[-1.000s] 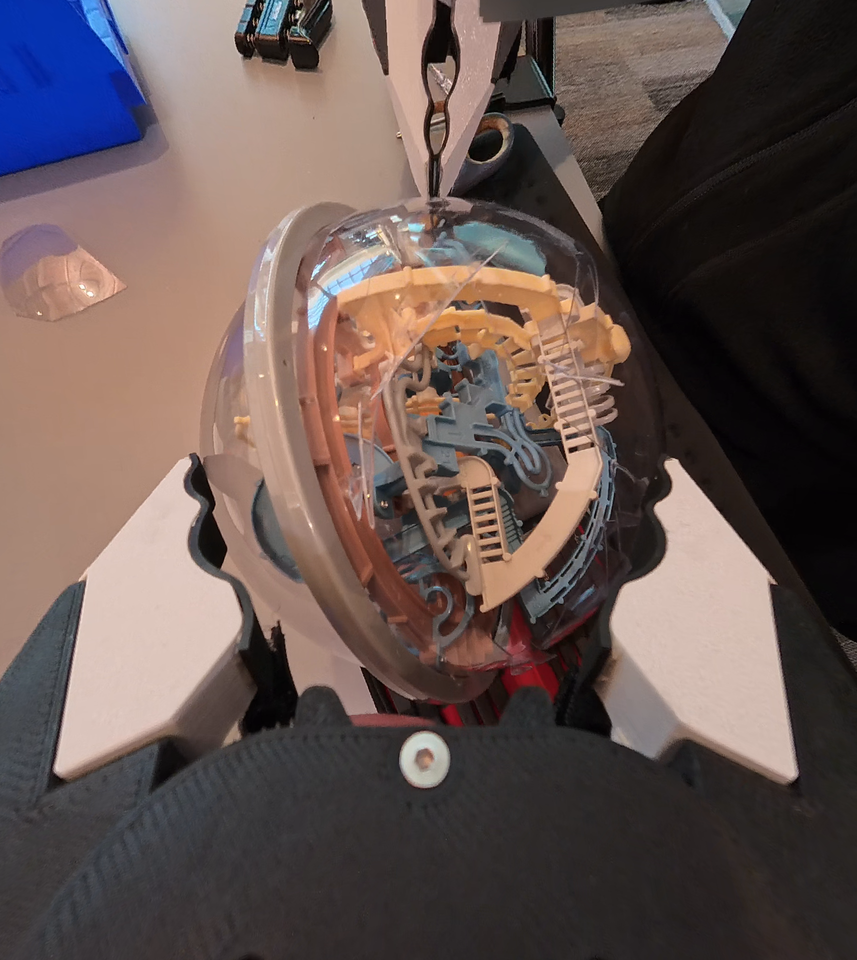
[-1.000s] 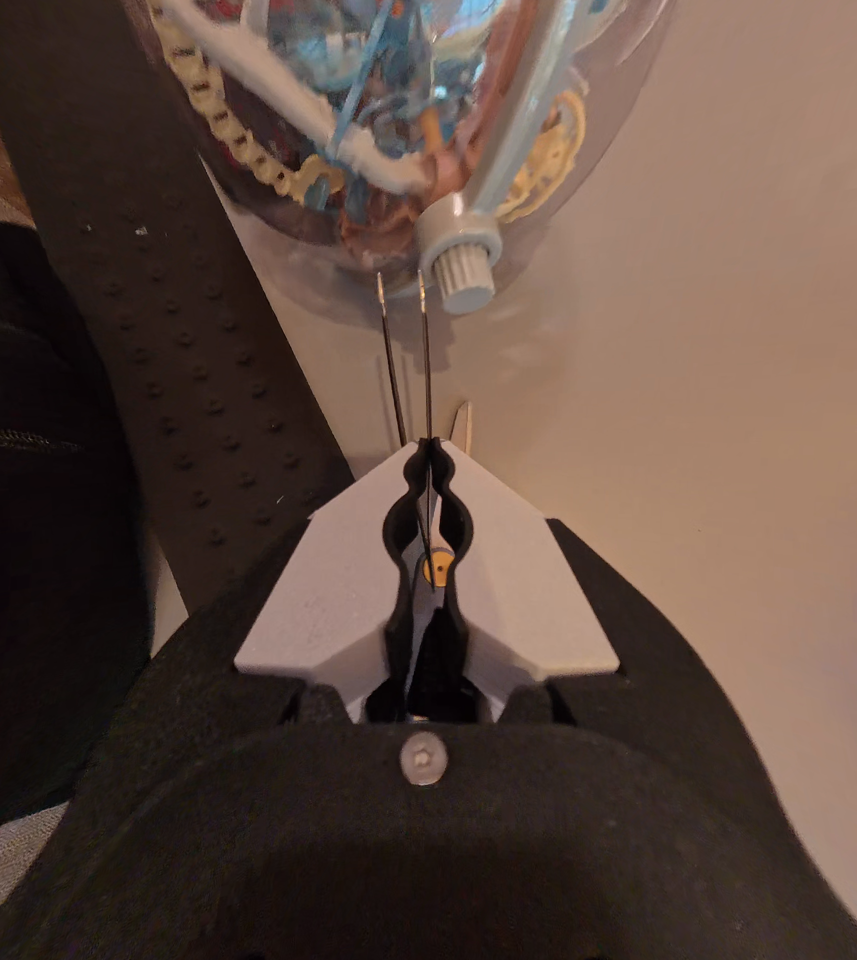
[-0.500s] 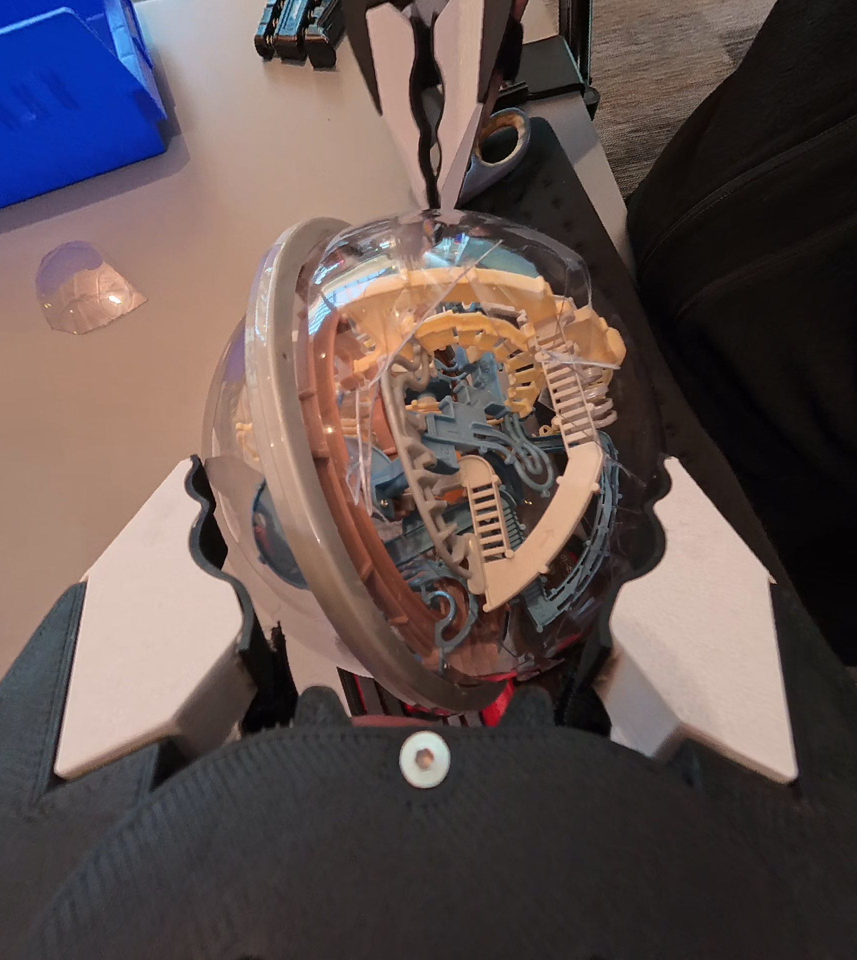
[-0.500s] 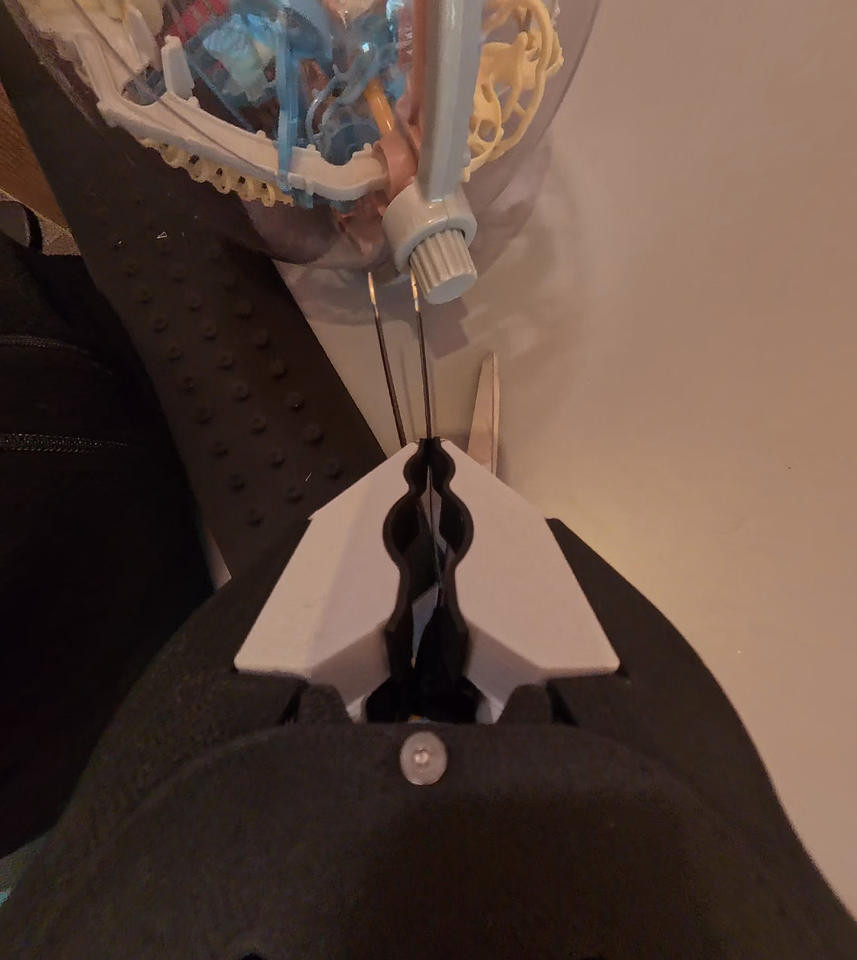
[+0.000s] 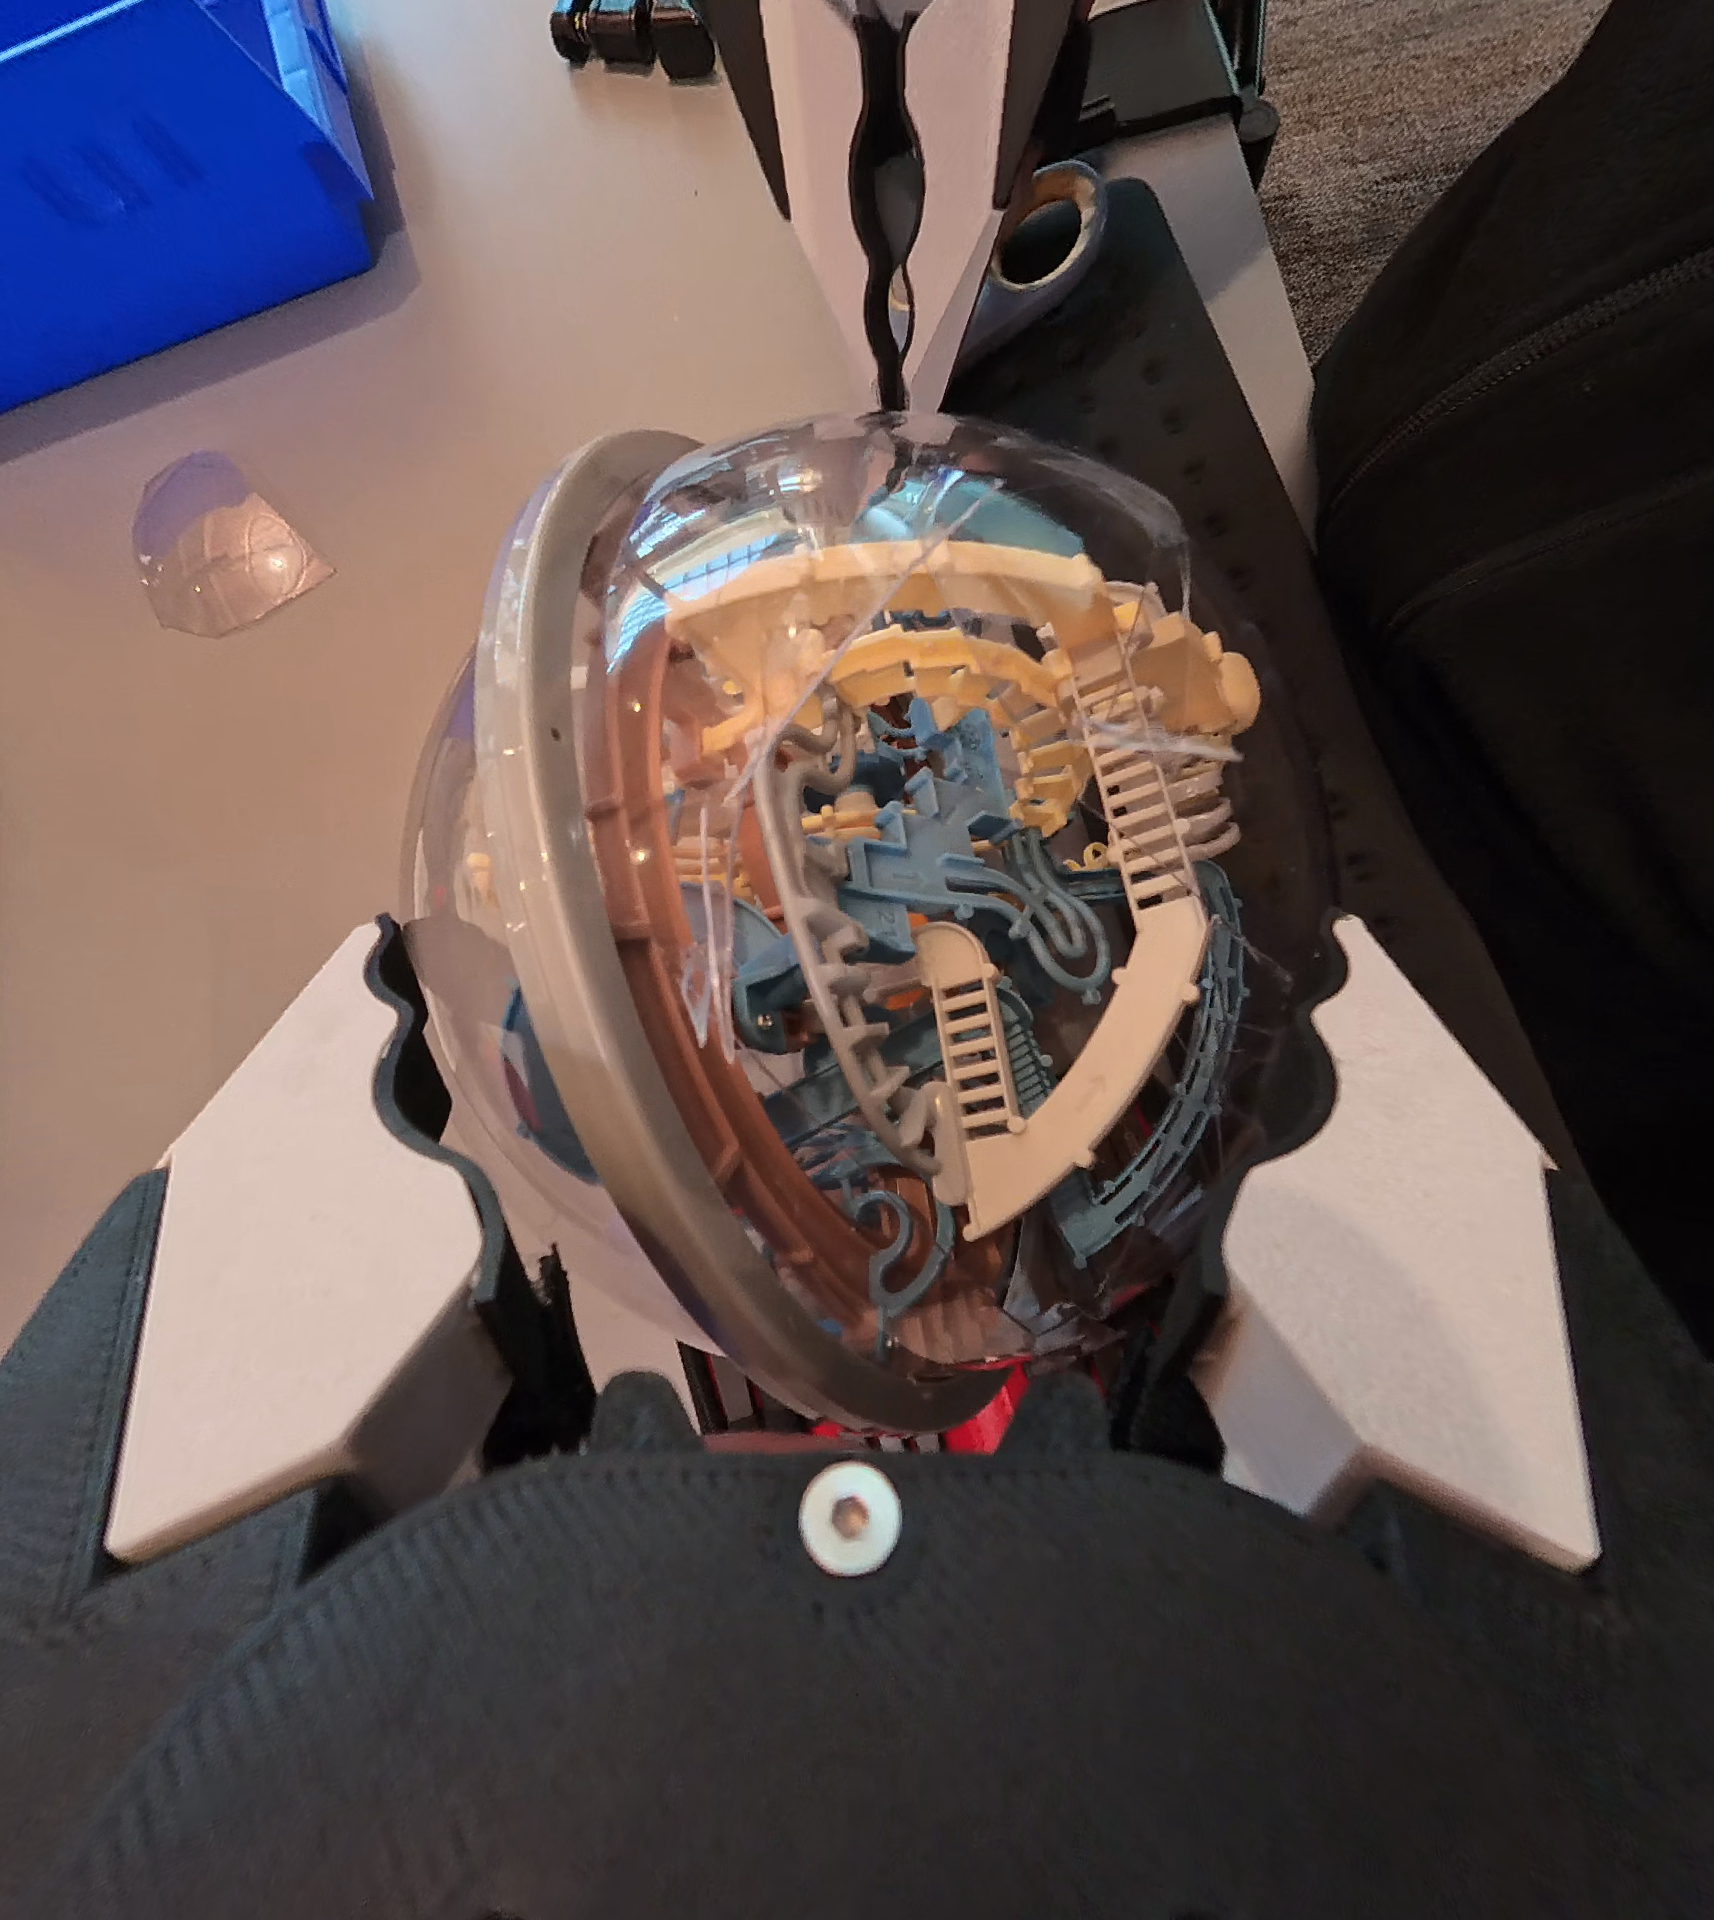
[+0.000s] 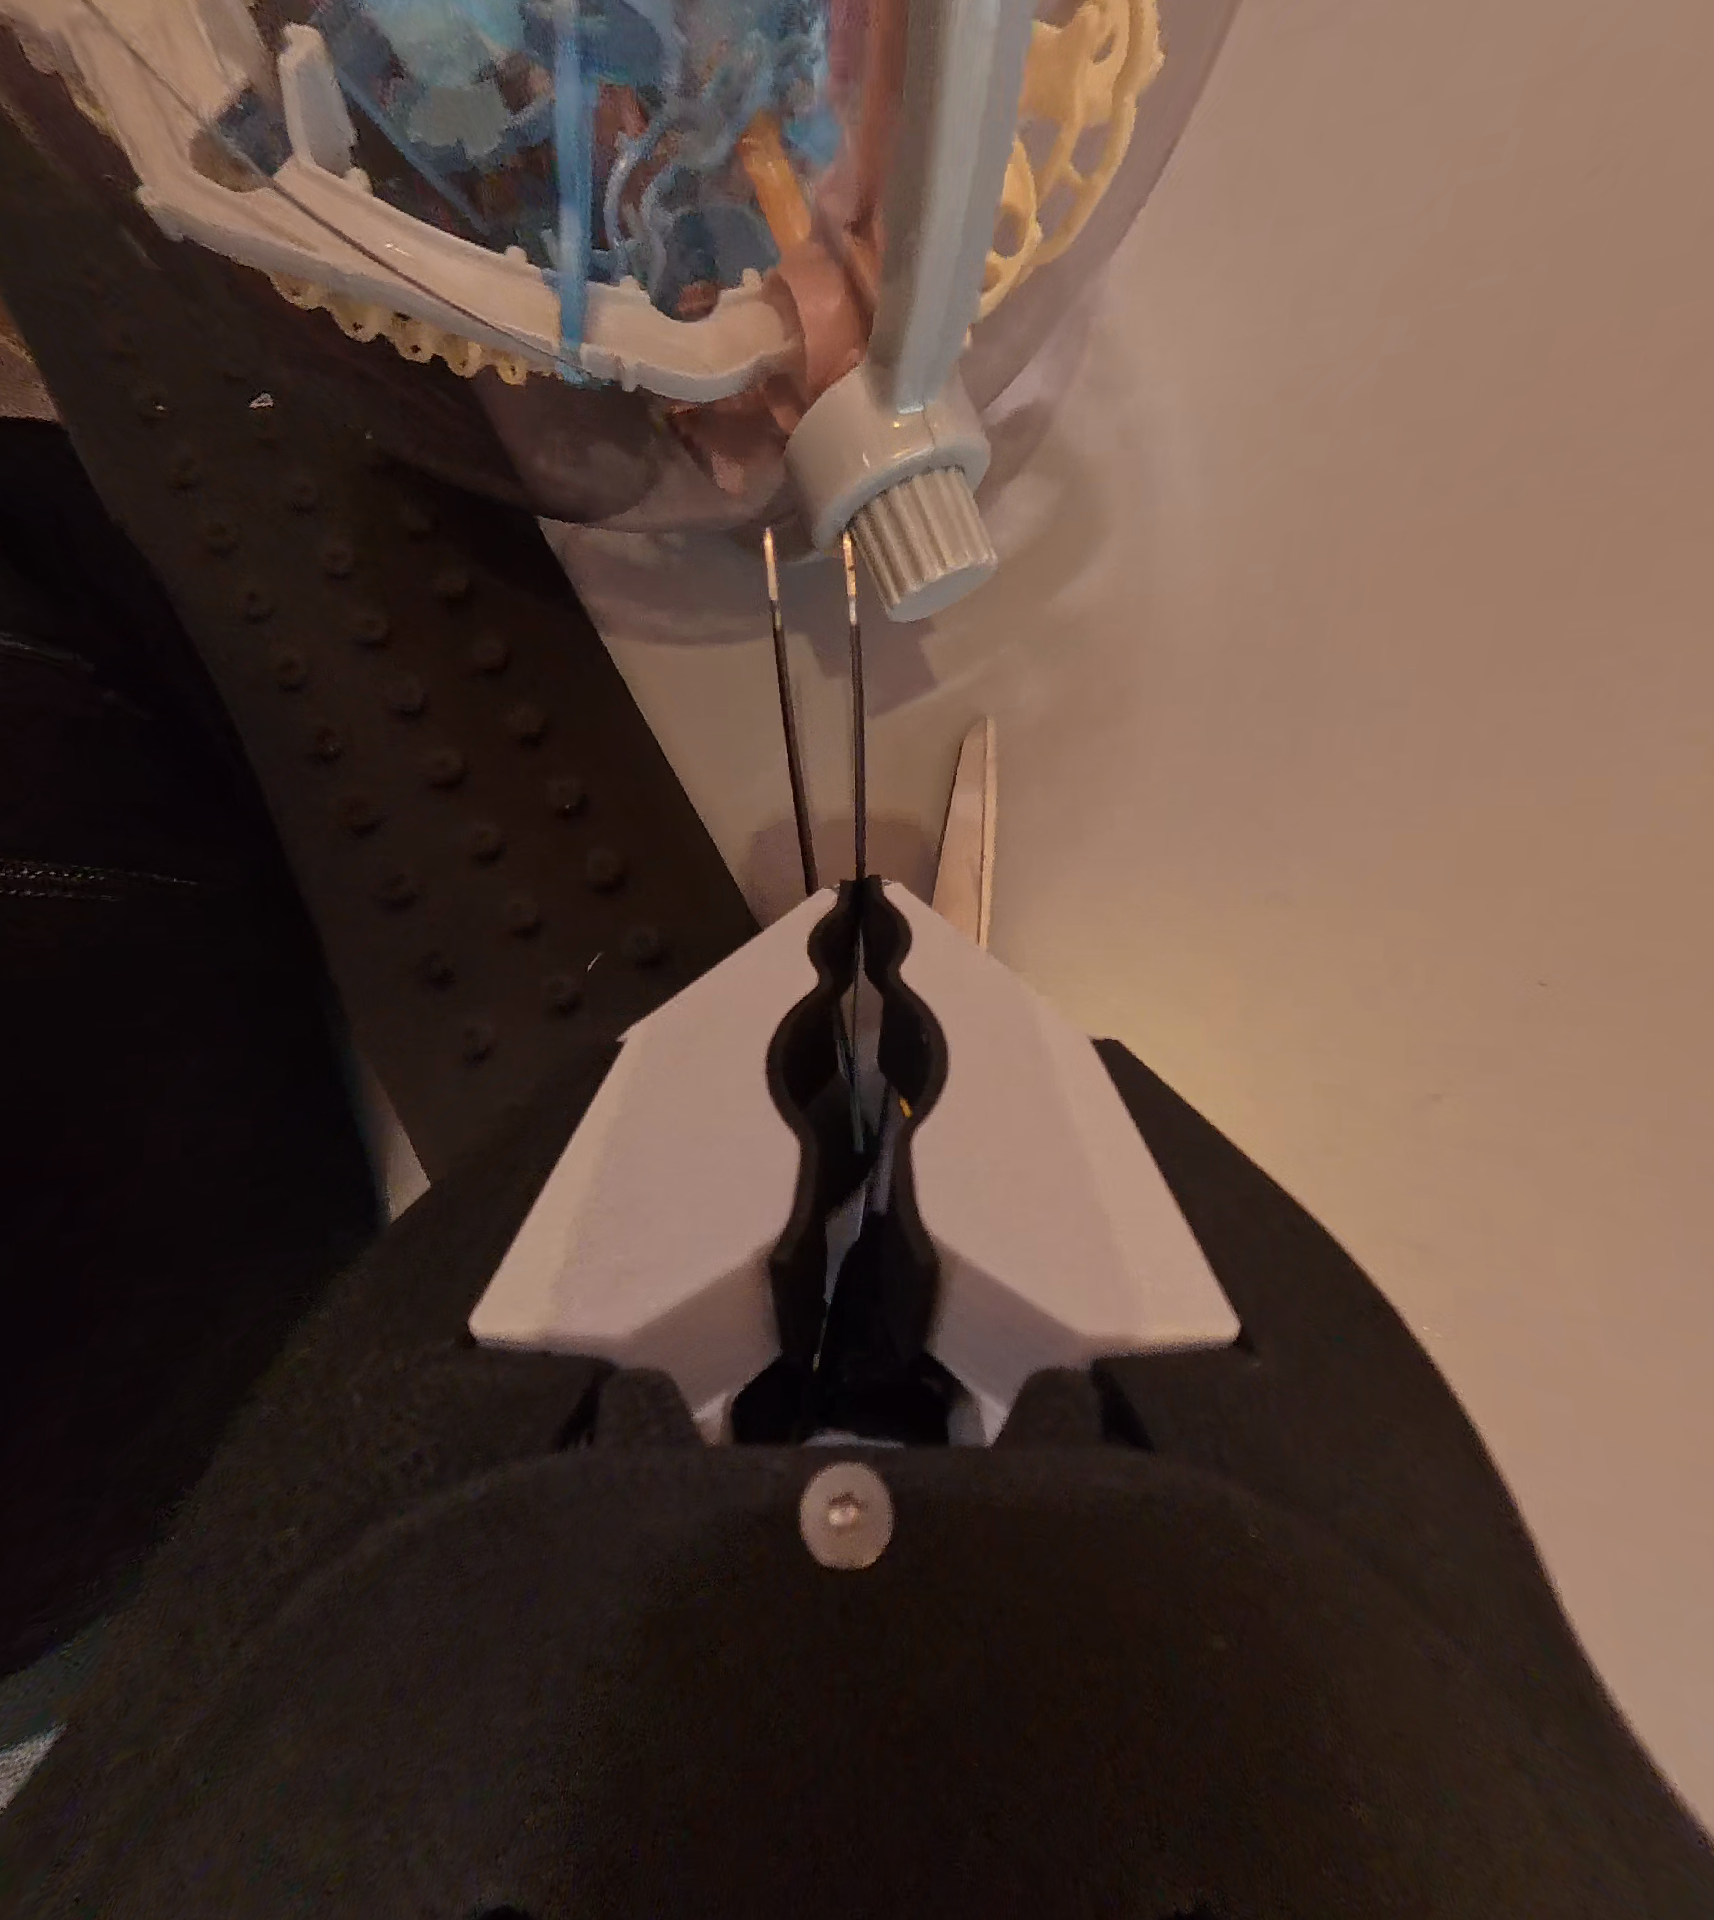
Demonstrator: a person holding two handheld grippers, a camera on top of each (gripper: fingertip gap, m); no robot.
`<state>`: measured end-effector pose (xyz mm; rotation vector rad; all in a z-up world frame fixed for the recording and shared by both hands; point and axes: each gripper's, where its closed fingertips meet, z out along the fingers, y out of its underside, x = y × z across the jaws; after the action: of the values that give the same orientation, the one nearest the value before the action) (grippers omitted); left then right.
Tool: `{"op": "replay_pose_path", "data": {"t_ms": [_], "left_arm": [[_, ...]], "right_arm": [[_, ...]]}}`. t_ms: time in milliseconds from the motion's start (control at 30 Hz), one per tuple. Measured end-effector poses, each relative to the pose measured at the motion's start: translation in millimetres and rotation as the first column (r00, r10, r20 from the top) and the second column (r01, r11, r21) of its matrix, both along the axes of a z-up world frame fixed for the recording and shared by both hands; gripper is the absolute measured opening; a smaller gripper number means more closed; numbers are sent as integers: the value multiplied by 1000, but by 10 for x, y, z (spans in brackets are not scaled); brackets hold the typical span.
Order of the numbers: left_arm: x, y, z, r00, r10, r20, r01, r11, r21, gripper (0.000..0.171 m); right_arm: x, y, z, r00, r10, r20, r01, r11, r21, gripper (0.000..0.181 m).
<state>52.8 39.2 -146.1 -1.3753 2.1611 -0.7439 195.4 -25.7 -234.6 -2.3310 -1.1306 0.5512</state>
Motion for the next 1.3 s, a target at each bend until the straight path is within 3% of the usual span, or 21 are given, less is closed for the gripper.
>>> {"op": "replay_pose_path", "data": {"t_ms": [267, 433, 500, 800, 1300], "left_arm": [[81, -13, 2, 1000, 4, -3, -4, 1000, 0, 156], [167, -130, 37, 999, -35, -14, 35, 999, -27, 151], [217, -152, 39, 999, -38, -9, 38, 999, -35, 151], [124, -207, 37, 998, -64, -12, 63, 997, -36, 151], [-191, 10, 81, 972, 50, 231, -8, 984, -177, 150]], "right_arm": [[51, 17, 23, 997, 32, 66, -33, 999, 10, 0], [-99, 143, 291, 997, 75, -26, -73, 995, 61, 0], [-111, 148, 253, 996, 85, -9, -84, 995, 50, 0], [-199, 49, 140, 983, 47, -175, -41, 998, 37, 0], [-329, 98, 158, 929, -30, -368, 56, 997, 59, 0]]}}
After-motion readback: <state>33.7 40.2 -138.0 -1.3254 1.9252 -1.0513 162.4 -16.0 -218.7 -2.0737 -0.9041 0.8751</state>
